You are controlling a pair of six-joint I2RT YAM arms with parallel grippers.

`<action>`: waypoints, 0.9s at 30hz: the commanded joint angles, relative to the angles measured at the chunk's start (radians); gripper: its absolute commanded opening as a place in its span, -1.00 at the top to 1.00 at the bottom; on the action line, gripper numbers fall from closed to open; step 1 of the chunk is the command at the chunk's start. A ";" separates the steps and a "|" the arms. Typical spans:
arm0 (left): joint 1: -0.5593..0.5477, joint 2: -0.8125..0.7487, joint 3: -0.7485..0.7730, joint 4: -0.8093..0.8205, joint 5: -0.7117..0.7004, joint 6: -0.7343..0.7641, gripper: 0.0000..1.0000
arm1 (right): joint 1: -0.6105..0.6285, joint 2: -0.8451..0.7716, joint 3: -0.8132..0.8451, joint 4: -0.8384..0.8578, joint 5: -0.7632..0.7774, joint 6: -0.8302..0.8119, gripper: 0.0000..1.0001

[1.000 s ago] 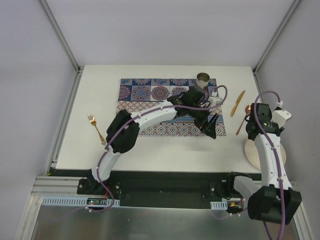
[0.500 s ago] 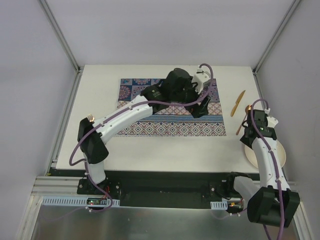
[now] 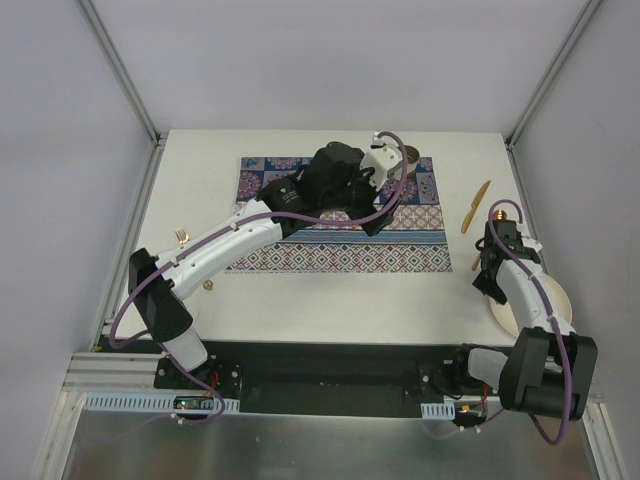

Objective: Set the dinner table for one person
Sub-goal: Pick up the plate from the corner of the board.

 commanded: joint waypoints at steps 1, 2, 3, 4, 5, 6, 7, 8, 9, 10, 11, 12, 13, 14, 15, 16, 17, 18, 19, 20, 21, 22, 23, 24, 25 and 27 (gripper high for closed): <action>0.000 -0.092 -0.005 0.017 -0.064 0.035 -0.93 | -0.006 0.066 0.013 0.065 0.033 0.003 0.19; 0.000 -0.097 -0.005 0.017 -0.064 0.035 -0.92 | -0.008 0.093 0.017 0.073 0.031 0.003 0.19; 0.000 -0.098 -0.004 0.017 -0.062 0.036 -0.92 | -0.009 0.107 0.022 0.086 0.027 0.001 0.19; 0.001 -0.100 -0.003 0.017 -0.061 0.036 -0.93 | -0.009 0.123 0.028 0.091 0.030 0.000 0.19; 0.000 -0.103 -0.003 0.019 -0.061 0.036 -0.93 | -0.011 0.140 0.034 0.096 0.030 -0.003 0.19; 0.000 -0.103 -0.003 0.019 -0.059 0.038 -0.93 | -0.014 0.170 0.048 0.102 0.037 -0.003 0.19; 0.000 -0.104 -0.007 0.022 -0.059 0.041 -0.93 | -0.014 0.189 0.056 0.105 0.037 -0.006 0.19; 0.000 -0.103 -0.008 0.020 -0.062 0.042 -0.93 | -0.015 0.204 0.062 0.106 0.040 -0.003 0.19; 0.000 -0.101 -0.010 0.023 -0.062 0.047 -0.94 | -0.018 0.233 0.071 0.114 0.047 -0.003 0.19; 0.000 -0.100 -0.013 0.022 -0.067 0.048 -0.94 | -0.020 0.248 0.077 0.119 0.050 -0.002 0.19; 0.001 -0.097 -0.014 0.025 -0.073 0.048 -0.94 | -0.023 0.262 0.082 0.122 0.051 0.000 0.19; 0.001 -0.095 -0.017 0.022 -0.073 0.053 -0.94 | -0.031 0.293 0.092 0.122 0.056 0.001 0.19; 0.001 -0.092 -0.023 0.023 -0.076 0.055 -0.94 | -0.034 0.304 0.096 0.123 0.063 0.003 0.19; 0.003 -0.091 -0.025 0.023 -0.078 0.056 -0.94 | -0.041 0.316 0.099 0.126 0.067 0.006 0.19; 0.004 -0.089 -0.028 0.023 -0.079 0.058 -0.95 | -0.046 0.333 0.106 0.128 0.067 0.007 0.19; 0.004 -0.088 -0.033 0.023 -0.082 0.062 -0.95 | -0.051 0.341 0.111 0.128 0.070 0.009 0.19; 0.004 -0.088 -0.034 0.023 -0.082 0.062 -0.95 | -0.058 0.347 0.112 0.129 0.073 0.007 0.19; 0.006 -0.088 -0.037 0.023 -0.082 0.062 -0.95 | -0.061 0.353 0.117 0.129 0.082 0.009 0.19; 0.007 -0.088 -0.042 0.023 -0.085 0.065 -0.95 | -0.068 0.365 0.123 0.128 0.080 0.010 0.19; 0.007 -0.088 -0.043 0.025 -0.084 0.064 -0.96 | -0.075 0.368 0.128 0.129 0.080 0.010 0.20; 0.007 -0.088 -0.045 0.025 -0.081 0.065 -0.96 | -0.080 0.374 0.131 0.129 0.082 0.010 0.20; 0.009 -0.089 -0.048 0.025 -0.082 0.065 -0.95 | -0.081 0.379 0.137 0.129 0.085 0.013 0.20; 0.009 -0.089 -0.051 0.029 -0.082 0.067 -0.96 | -0.086 0.385 0.139 0.128 0.090 0.013 0.22; 0.007 -0.091 -0.053 0.029 -0.082 0.068 -0.95 | -0.089 0.388 0.142 0.126 0.106 0.013 0.24; 0.009 -0.092 -0.057 0.031 -0.085 0.067 -0.96 | -0.091 0.393 0.145 0.125 0.116 0.016 0.27; 0.010 -0.094 -0.062 0.036 -0.085 0.068 -0.96 | -0.094 0.405 0.149 0.119 0.137 0.021 0.50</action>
